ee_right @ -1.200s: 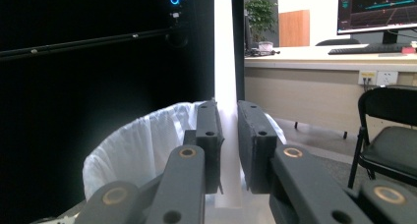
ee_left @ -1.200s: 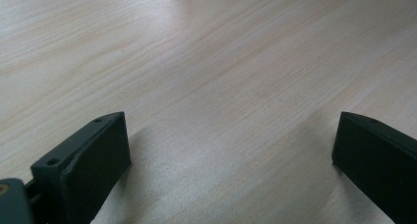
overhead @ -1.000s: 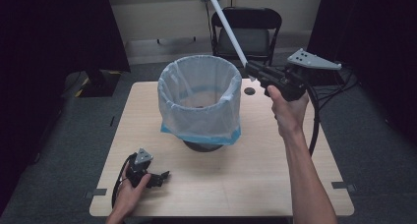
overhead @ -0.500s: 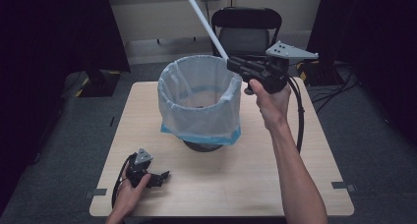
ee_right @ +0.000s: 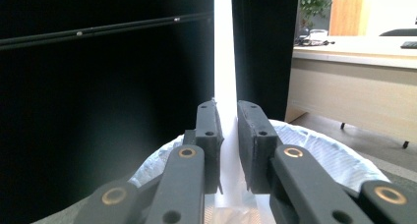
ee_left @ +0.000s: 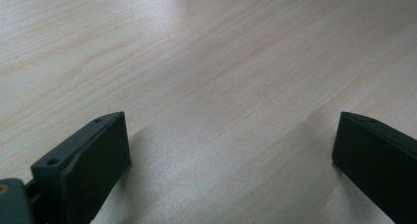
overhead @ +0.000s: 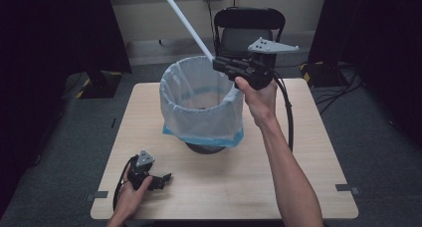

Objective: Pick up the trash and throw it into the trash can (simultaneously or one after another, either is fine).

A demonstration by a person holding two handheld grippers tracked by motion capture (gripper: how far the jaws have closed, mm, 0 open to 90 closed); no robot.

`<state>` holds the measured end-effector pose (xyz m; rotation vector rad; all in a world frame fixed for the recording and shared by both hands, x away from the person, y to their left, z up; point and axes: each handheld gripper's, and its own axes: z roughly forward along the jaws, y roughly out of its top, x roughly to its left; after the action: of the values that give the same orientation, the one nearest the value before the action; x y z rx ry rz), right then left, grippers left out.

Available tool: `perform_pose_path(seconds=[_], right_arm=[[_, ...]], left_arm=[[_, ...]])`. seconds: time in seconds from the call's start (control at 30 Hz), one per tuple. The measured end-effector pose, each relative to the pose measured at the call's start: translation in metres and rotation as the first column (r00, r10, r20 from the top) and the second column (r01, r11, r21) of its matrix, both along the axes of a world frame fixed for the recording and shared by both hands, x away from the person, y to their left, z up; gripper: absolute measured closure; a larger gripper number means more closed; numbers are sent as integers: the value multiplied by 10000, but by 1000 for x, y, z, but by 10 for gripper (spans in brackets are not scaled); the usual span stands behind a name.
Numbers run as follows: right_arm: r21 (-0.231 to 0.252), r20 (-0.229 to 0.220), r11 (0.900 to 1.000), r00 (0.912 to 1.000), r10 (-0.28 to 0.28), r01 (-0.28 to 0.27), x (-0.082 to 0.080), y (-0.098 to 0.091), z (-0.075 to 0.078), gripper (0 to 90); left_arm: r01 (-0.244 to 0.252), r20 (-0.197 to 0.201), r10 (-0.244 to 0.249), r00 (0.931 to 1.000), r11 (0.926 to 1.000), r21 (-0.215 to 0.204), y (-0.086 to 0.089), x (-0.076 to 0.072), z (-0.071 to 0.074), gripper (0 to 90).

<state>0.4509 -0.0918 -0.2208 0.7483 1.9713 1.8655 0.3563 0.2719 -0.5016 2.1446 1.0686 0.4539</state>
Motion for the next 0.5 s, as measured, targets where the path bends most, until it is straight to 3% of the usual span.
perform_pose_path(seconds=[0.3, 0.5], right_arm=[[-307, -329, 9990, 9990, 313, -323, 10, 14, -4, 793], [-636, -623, 9967, 9970, 457, -497, 15, 20, -7, 523]], left_arm=[[-2, 0, 2, 10000, 10000, -5, 0, 0, 0, 3], [-1, 1, 1, 10000, 10000, 4, 0, 0, 0, 3]])
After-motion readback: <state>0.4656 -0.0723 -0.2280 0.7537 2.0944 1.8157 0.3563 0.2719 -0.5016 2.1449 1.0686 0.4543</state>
